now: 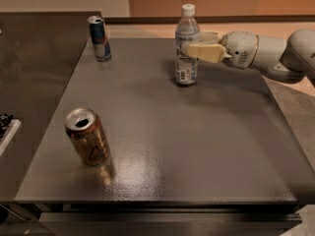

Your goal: Place blue plastic bottle upright

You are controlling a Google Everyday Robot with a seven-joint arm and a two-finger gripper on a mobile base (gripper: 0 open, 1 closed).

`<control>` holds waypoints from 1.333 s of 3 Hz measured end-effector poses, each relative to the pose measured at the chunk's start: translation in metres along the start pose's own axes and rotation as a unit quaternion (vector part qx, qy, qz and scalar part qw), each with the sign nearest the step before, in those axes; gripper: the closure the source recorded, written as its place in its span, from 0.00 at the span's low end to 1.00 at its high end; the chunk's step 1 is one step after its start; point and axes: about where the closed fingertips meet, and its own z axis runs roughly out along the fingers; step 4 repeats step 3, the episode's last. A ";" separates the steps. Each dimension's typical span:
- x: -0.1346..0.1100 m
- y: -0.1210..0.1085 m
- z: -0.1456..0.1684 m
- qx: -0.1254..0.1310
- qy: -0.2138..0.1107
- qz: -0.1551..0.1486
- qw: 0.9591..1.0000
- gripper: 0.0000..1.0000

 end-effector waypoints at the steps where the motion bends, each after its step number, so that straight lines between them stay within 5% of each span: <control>1: 0.002 0.000 0.000 -0.003 -0.006 -0.001 1.000 0.12; 2: 0.005 0.002 0.001 -0.005 -0.005 -0.009 1.000 0.00; 4: 0.005 0.002 0.001 -0.005 -0.005 -0.009 1.000 0.00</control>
Offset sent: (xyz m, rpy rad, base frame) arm -0.0026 -0.0048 -0.0098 -0.0003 -0.0359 -0.0010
